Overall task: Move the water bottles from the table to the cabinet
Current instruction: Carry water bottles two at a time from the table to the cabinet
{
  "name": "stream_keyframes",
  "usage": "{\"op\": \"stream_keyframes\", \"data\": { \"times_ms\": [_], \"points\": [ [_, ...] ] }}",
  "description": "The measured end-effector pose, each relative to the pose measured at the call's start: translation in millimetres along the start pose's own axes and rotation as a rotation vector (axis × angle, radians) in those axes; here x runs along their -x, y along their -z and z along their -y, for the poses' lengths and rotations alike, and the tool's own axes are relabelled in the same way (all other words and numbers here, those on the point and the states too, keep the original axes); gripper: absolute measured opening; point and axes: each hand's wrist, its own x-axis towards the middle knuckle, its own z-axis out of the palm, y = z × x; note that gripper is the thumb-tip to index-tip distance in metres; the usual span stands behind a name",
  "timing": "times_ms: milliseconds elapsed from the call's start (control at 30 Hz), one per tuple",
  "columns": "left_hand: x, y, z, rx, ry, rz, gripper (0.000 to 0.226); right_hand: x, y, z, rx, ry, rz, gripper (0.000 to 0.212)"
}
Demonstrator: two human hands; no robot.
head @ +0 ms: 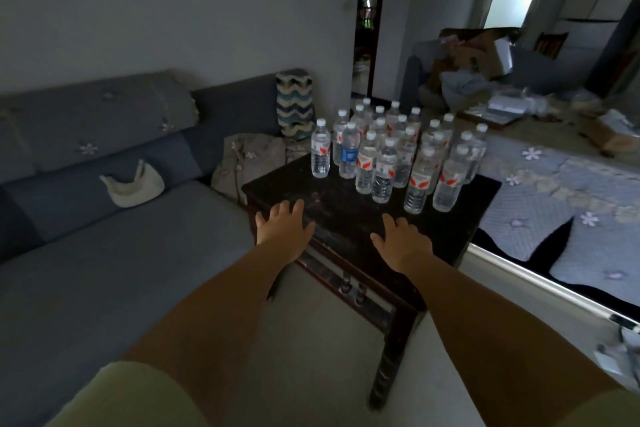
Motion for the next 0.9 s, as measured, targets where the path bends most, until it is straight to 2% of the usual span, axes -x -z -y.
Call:
{"op": "stream_keyframes", "data": {
  "times_ms": [167,333,567,767,900],
  "points": [
    [-100,-2,-16,0.023,-0.037,-0.012,0.065,-92,18,-7,-0.035,0.023,-0.016,0.065],
    [-178,-20,-27,0.017,-0.072,0.059,0.064,-162,9,-6,-0.053,-0.011,0.014,0.064],
    [-296,-71,-36,0.063,-0.302,0.202,0.069,-244,-23,-20,-0.188,-0.151,0.039,0.065],
    [-390,-116,-54,0.278,-0.461,0.384,0.081,-297,-48,-26,-0.503,-0.314,0.038,0.074],
    [-426,-141,-70,0.597,-0.49,0.443,0.088,-322,-65,-21,-0.839,-0.492,-0.098,0.085]
  ]
}}
